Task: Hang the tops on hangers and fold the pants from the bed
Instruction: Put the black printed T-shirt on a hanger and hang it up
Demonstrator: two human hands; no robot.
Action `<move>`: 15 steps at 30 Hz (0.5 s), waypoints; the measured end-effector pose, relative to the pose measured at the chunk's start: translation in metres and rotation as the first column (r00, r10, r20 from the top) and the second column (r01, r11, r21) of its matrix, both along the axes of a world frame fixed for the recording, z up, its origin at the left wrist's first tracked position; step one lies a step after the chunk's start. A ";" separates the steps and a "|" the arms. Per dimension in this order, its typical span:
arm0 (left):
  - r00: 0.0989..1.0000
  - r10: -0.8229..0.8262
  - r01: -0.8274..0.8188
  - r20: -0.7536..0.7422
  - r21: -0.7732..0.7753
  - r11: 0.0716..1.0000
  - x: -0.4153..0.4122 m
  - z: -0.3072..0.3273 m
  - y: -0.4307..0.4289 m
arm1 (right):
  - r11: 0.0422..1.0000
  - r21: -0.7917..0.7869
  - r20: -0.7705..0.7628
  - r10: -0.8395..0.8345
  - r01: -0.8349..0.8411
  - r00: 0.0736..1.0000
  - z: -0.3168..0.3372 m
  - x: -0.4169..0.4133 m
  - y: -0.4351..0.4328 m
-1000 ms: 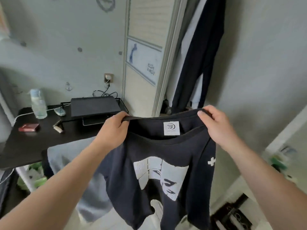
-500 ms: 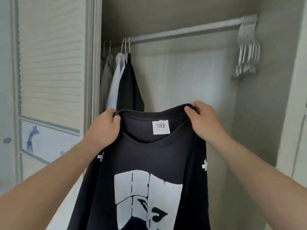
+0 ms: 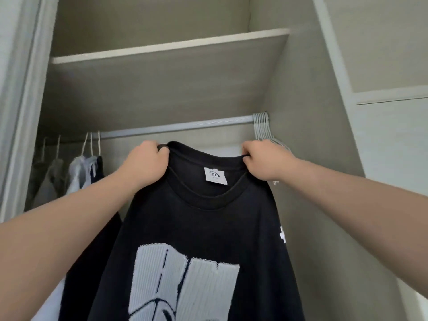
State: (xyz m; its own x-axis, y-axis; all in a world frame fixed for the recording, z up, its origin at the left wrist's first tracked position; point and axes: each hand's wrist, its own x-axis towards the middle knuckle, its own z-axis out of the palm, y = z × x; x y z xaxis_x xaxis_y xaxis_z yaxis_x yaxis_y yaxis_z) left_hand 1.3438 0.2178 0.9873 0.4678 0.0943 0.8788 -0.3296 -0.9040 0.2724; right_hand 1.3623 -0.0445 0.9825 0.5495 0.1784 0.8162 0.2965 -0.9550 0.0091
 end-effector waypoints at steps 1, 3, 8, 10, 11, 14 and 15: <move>1.000 -0.006 0.006 0.011 0.017 1.000 0.007 0.010 -0.010 | 0.995 -0.048 0.006 -0.085 0.085 0.996 0.005 0.003 -0.005; 1.000 -0.006 0.004 0.027 0.059 0.998 0.019 0.028 -0.028 | 0.972 -0.113 0.027 -0.205 0.207 0.978 0.014 0.010 -0.011; 0.998 0.052 -0.055 0.027 0.124 0.991 0.047 0.050 -0.060 | 0.887 -0.133 0.227 -0.408 0.443 0.884 0.038 0.035 -0.008; 0.997 0.072 -0.075 0.023 0.131 0.989 0.054 0.051 -0.063 | 0.843 -0.123 0.236 -0.488 0.524 0.840 0.041 0.045 -0.008; 0.996 0.083 -0.085 0.020 0.135 0.987 0.057 0.050 -0.063 | 0.826 -0.114 0.233 -0.518 0.552 0.823 0.040 0.051 -0.010; 0.993 0.119 -0.119 0.008 0.145 0.982 0.062 0.047 -0.058 | 0.805 -0.077 0.229 -0.560 0.589 0.796 0.035 0.068 -0.017; 0.991 0.132 -0.131 0.003 0.148 0.980 0.062 0.046 -0.056 | 0.803 -0.068 0.236 -0.564 0.592 0.791 0.033 0.073 -0.019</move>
State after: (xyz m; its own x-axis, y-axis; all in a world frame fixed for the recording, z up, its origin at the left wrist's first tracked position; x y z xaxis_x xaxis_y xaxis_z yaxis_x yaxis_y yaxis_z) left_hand 1.4063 0.1622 1.0332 0.4659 0.0252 0.8845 -0.2035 -0.9697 0.1349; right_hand 1.4353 -0.0637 1.0153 0.4169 -0.0090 0.9089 -0.3326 -0.9321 0.1433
